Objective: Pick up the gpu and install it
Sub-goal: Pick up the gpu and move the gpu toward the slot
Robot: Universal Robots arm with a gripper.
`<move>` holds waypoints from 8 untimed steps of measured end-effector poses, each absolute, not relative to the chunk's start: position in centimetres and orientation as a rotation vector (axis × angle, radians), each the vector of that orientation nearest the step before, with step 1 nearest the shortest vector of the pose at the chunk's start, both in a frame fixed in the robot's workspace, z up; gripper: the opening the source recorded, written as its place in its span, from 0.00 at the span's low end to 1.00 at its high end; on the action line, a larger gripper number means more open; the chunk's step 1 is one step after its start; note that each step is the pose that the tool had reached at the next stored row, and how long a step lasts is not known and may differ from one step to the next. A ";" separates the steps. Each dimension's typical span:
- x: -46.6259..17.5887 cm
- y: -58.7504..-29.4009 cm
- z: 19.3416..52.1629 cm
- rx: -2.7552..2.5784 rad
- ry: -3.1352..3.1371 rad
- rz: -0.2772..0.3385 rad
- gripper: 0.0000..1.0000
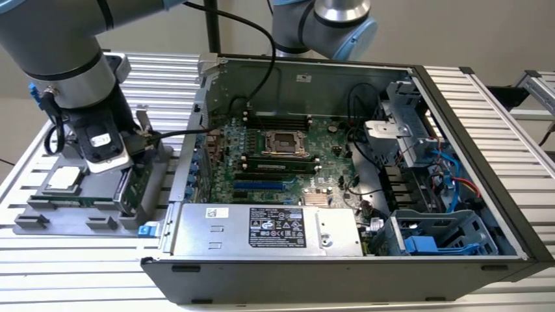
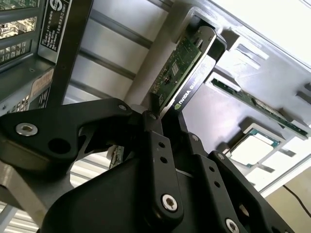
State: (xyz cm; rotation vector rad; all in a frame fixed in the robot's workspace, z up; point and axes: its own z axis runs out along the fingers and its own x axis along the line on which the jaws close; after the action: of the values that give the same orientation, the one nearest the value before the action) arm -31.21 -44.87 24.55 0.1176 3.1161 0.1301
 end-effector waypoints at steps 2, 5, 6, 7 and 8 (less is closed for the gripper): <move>-31.2 -44.9 24.7 0.118 3.116 0.130 0.00; -31.2 -44.9 24.9 0.117 3.116 0.130 0.00; -31.2 -44.9 25.0 0.117 3.116 0.130 0.00; -31.2 -44.9 25.1 0.117 3.116 0.130 0.00; -31.2 -44.9 25.2 0.117 3.116 0.130 0.00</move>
State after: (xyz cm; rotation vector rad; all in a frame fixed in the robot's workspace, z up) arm -31.21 -44.87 25.20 0.1175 3.1160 0.1301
